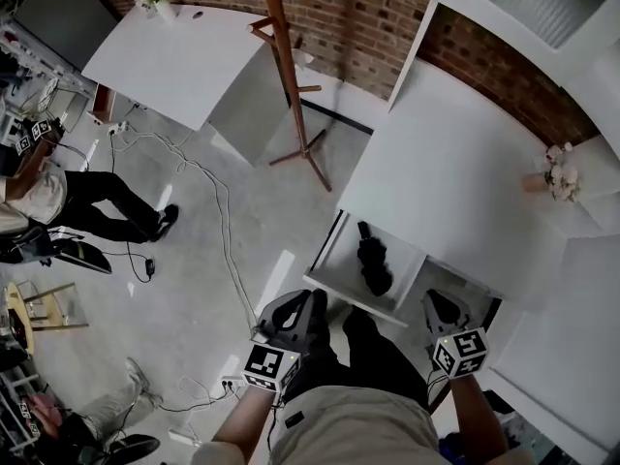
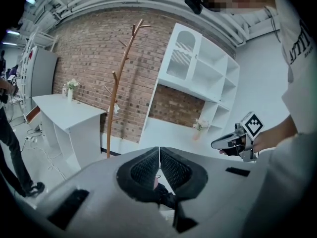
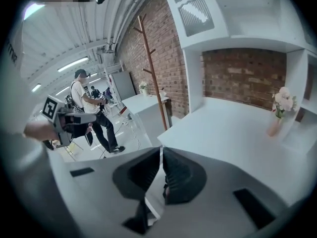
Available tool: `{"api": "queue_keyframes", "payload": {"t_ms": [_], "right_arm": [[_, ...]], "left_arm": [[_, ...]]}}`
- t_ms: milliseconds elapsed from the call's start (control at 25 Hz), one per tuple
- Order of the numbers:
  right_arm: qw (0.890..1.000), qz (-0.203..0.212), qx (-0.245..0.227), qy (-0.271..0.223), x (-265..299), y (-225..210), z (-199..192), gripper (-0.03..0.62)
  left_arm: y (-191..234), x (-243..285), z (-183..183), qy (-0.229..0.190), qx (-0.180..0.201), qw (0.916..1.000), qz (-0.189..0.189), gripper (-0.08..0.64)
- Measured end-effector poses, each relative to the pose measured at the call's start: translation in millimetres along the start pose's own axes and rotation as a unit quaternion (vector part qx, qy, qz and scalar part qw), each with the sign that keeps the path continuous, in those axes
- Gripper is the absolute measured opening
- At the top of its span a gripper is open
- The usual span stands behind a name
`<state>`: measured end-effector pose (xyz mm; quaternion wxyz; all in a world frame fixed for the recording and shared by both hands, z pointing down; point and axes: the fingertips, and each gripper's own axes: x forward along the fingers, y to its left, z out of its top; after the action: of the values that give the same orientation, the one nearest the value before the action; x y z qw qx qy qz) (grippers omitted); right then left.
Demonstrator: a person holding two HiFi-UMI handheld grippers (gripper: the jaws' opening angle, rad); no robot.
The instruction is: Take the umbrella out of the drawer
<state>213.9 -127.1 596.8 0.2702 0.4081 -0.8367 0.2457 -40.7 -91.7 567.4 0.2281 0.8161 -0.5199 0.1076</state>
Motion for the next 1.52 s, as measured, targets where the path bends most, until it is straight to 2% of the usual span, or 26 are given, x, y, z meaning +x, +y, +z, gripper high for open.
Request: {"api": "queue_keyframes", "payload": {"t_ms": [400, 600, 680, 720, 760, 800, 1160, 1520], "right_arm": [[0.996, 0.048, -0.015, 0.073, 47.5, -6.2, -45.8, 0.034], [0.992, 0.062, -0.017, 0.108, 76.9, -9.5, -70.3, 0.035], [0.99, 0.065, -0.02, 0.122, 89.9, -11.1, -79.6, 0.038], [0.989, 0.067, -0.019, 0.13, 96.8, -11.6, -84.8, 0.054], [0.988, 0.07, -0.017, 0.138, 103.7, -11.9, -90.3, 0.099], [0.987, 0.071, -0.016, 0.146, 110.4, -12.2, -95.7, 0.11], [0.977, 0.062, -0.01, 0.204, 159.1, -20.2, -143.1, 0.132], [0.968, 0.049, -0.001, 0.245, 204.8, -32.7, -178.5, 0.198]], "left_arm": [[-8.2, 7.2, -31.6, 0.01, -0.027, 0.9992, 0.027, 0.026], [-9.5, 5.5, -39.8, 0.013, -0.046, 0.998, 0.041, 0.026], [-7.6, 6.1, -49.5, 0.014, -0.043, 0.998, 0.044, 0.026], [-5.9, 6.8, -55.0, 0.015, -0.041, 0.9981, 0.045, 0.026], [-4.6, 7.9, -58.7, 0.017, -0.045, 0.9977, 0.047, 0.026], [-3.4, 9.1, -61.1, 0.02, -0.053, 0.9971, 0.051, 0.026], [9.2, 12.9, -87.2, 0.037, -0.072, 0.9947, 0.064, 0.026], [11.6, 22.9, -106.3, 0.044, -0.098, 0.9918, 0.069, 0.026]]}}
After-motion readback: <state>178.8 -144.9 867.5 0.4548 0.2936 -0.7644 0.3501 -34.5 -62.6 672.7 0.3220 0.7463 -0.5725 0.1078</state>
